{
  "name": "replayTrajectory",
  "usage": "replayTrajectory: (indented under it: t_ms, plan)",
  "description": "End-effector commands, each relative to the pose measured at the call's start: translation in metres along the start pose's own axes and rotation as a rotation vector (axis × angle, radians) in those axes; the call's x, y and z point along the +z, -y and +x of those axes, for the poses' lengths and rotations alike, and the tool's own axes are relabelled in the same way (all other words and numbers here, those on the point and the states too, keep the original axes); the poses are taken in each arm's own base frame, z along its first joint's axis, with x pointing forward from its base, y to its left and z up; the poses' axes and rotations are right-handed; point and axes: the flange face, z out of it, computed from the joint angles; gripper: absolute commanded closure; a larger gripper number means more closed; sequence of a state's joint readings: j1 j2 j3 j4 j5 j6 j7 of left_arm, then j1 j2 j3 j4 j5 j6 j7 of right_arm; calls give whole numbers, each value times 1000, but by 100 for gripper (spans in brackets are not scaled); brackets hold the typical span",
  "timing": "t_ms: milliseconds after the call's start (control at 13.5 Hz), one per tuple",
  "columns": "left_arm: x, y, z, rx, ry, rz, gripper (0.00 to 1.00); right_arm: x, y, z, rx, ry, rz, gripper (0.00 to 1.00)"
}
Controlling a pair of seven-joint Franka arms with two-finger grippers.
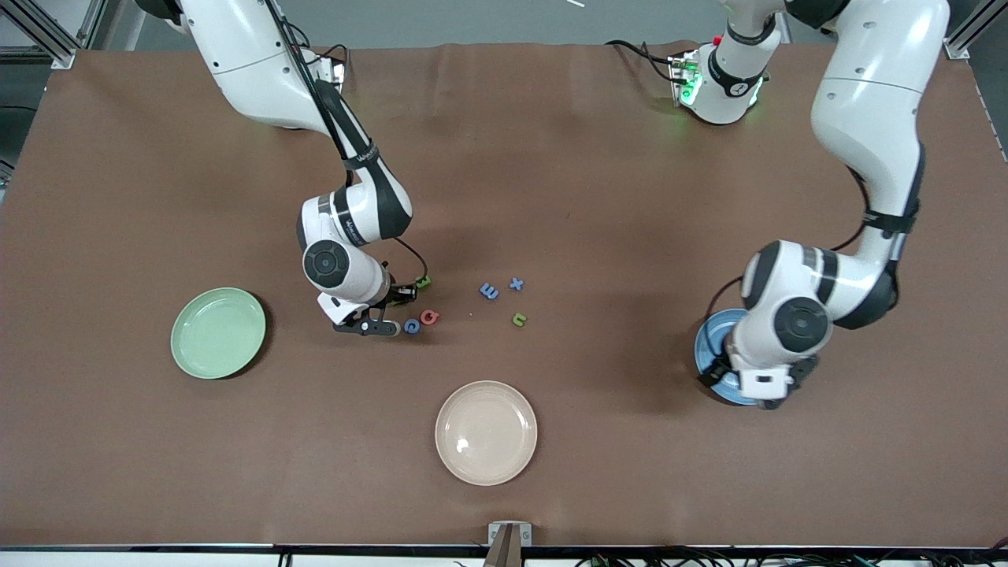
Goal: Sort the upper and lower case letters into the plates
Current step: 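Drop the d into the blue plate while the right gripper carries the M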
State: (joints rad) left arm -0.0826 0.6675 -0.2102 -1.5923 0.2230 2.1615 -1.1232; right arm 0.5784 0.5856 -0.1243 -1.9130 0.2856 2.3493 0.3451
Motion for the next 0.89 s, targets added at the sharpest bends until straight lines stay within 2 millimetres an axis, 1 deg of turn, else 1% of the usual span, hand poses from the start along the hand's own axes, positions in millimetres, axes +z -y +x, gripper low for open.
replayTrajectory:
  t_ms: [0, 74, 148, 222, 296, 369, 443, 517, 591, 665, 739, 813]
  plan:
    - [-19, -42, -55, 18, -13, -24, 0, -7, -3, -6, 19, -5, 15, 73]
    - [-15, -59, -80, 17, -8, -31, 1, -24, -5, -5, 19, -9, 22, 73]
    - [-11, -75, -109, -11, 3, -41, 2, -43, -12, -4, 15, -4, 24, 73]
    - [-7, -91, -135, -28, 1, -54, 3, -64, -31, 2, 31, -3, 18, 73]
    - [-2, -101, -150, -51, 2, -73, 4, -86, -49, 6, 19, -8, -4, 73]
    - [2, -109, -164, -68, 5, -95, 7, -102, -73, 12, -17, -13, -37, 73]
    - [6, -118, -187, -78, 6, -112, 9, -120, -100, 18, -53, -18, -47, 73]
    - [11, -126, -209, -104, 10, -128, 11, -128, -126, 24, -85, -16, -45, 73]
    - [17, -134, -223, -137, 16, -143, 14, -132, -156, 29, -116, -15, -43, 73]
    - [19, -141, -237, -185, 21, -147, 16, -131, -187, 33, -137, -11, -43, 73]
    - [22, -149, -251, -240, 25, -155, 18, -128, -205, 33, -156, -7, -40, 73]
    - [26, -159, -262, -273, 33, -169, 20, -127, -235, 37, -149, -7, -36, 73]
